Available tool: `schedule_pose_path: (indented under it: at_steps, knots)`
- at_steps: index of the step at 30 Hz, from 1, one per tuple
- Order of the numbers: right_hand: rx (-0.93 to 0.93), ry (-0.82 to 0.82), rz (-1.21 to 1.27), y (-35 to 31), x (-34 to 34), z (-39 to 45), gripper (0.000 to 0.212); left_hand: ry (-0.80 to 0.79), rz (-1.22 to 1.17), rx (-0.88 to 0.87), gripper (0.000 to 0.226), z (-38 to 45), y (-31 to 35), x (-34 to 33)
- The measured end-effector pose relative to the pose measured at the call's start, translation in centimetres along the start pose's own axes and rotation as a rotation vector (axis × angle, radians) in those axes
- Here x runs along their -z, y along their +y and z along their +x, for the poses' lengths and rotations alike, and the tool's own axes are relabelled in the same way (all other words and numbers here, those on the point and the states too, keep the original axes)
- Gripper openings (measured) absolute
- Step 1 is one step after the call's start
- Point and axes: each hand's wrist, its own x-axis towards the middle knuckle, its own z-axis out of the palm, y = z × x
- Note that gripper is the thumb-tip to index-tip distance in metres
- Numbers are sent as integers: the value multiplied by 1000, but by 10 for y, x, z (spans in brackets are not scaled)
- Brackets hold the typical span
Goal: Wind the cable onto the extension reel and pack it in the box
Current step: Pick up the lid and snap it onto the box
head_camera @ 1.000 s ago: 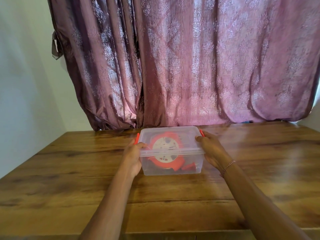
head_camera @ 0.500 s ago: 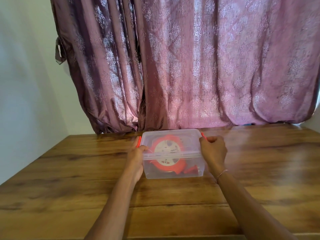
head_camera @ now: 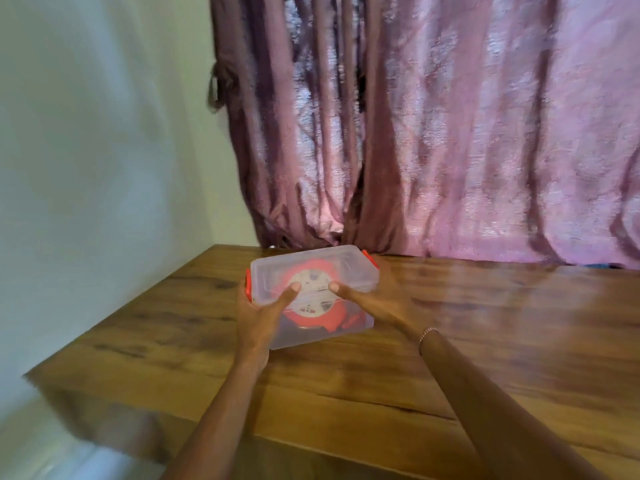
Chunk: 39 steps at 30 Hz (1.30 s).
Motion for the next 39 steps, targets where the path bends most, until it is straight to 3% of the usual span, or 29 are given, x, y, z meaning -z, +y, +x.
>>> schedule_pose_path:
  at_steps: [7,11,12,15,18,22,26,33,39]
  knots:
    - [84,-313,127,-39,-119,42,117,192,193,-170,128,9,-11,112]
    - [153,-326,321,-57,-191,42,73,335,286,-204,127,12,-9,161]
    - [149,-347,373,-60,-207,42,70,366,287,-217,126,12,-10,170]
    - [96,-429,455,-68,-249,44,94,450,279,-233,121,15,-12,191]
    - [78,-471,501,-76,-278,46,83,541,336,-192,126,19,-13,207]
    - [87,-535,564,-90,-307,45,67,602,367,-153,128,24,-13,222]
    - [32,-622,591,-98,-326,48,98,633,390,-127,127,30,-12,230]
    - [-38,-665,630,-97,-346,60,84,707,407,-131,123,33,-11,217]
    - [37,-608,416,-103,-332,52,102,732,511,-147,122,35,-10,213]
